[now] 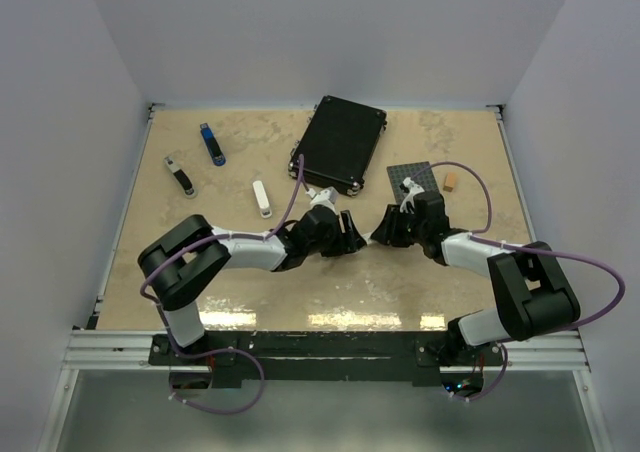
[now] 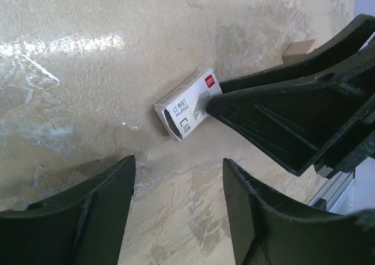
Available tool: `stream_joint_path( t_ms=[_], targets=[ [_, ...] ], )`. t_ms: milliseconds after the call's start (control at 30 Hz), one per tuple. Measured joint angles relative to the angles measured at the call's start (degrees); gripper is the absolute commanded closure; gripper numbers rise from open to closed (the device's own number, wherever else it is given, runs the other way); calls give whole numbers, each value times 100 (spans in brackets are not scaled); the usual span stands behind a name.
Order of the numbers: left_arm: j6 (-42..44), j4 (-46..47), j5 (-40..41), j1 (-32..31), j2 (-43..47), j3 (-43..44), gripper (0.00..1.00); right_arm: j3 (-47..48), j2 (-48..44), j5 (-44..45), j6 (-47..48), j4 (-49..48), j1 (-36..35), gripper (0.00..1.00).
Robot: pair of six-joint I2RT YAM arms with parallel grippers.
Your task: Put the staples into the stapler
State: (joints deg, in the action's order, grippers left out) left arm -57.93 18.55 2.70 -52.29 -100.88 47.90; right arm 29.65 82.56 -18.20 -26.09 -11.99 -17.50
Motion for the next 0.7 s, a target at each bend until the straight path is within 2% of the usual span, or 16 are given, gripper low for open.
stream_joint_path(
  t_ms=[133, 167, 467, 700],
  targets=[
    [2, -42, -22, 0, -162, 151, 39, -13, -2, 2, -2, -13, 0, 62],
    [2, -46, -33, 0, -203, 188, 43, -13, -2, 2, -2, -15, 0, 63],
    [9, -109, -50, 0, -400, 402, 45, -17, -2, 2, -4, -109, 0, 65],
    [7, -181, -31, 0, -400, 404, 47, -24, -2, 2, -7, -160, 0, 62]
  ],
)
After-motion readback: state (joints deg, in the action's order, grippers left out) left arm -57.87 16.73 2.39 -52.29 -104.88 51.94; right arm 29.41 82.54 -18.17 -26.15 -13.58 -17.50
